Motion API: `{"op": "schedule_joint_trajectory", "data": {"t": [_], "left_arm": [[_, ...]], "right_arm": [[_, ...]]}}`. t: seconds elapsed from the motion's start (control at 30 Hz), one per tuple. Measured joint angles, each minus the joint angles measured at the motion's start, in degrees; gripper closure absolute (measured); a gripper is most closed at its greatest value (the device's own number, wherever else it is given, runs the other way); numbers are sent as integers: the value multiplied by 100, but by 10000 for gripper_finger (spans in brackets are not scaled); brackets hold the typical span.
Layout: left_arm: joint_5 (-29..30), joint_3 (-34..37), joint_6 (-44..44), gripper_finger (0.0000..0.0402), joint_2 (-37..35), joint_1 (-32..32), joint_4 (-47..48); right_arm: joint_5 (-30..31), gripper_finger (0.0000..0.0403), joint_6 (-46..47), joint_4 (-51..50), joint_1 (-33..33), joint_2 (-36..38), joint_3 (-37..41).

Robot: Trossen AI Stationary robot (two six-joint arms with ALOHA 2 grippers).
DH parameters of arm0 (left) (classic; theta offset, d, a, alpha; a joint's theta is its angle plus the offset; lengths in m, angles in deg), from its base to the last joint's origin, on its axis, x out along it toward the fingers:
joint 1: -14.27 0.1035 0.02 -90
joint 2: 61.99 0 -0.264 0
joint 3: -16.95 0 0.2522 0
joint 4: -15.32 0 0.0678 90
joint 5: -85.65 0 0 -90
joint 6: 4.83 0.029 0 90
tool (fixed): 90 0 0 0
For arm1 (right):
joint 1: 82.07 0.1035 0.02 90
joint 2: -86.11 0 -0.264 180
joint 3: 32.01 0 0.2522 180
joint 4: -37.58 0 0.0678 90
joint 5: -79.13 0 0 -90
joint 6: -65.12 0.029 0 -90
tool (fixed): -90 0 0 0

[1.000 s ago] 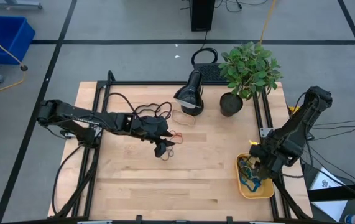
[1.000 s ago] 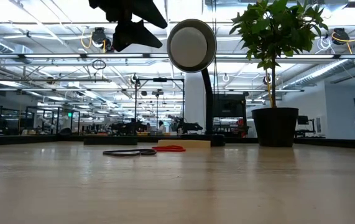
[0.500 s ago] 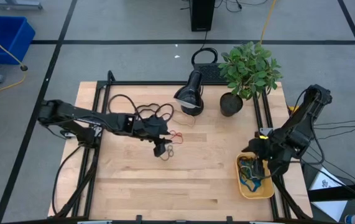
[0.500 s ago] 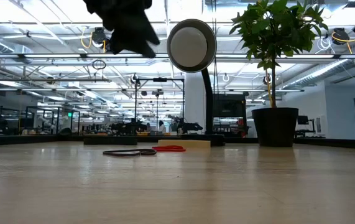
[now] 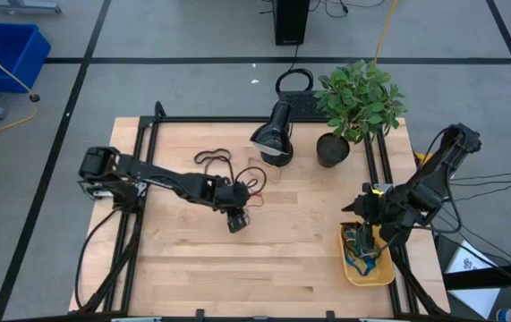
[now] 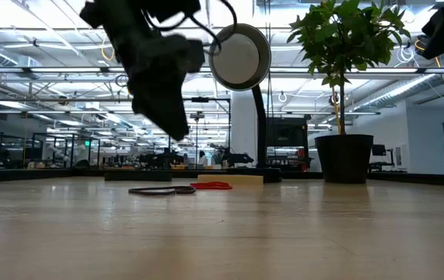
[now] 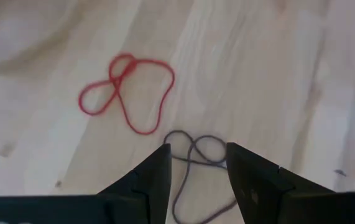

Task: Pick and place rubber bands into bin
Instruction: Put the violet rubber band into the yellow bin

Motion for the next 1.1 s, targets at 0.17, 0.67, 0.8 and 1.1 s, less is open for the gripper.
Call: {"op": "schedule_joint_trajectory", "data": {"t": [0.17, 0.67, 0.8, 1.1], "left_arm": [[-41, 0, -138, 243, 374, -1, 68], [273, -190, -57, 243, 780, -212, 284], [327, -480, 107, 243, 1037, -205, 530], [324, -1168, 234, 243, 1767, -143, 1233]], "right_arm": [[-4, 206, -121, 1, -109, -2, 0], [-11, 206, -275, -1, -322, 0, 2], [-11, 206, -276, -5, -347, 0, 2], [-15, 206, -276, -21, -347, -1, 2]]}}
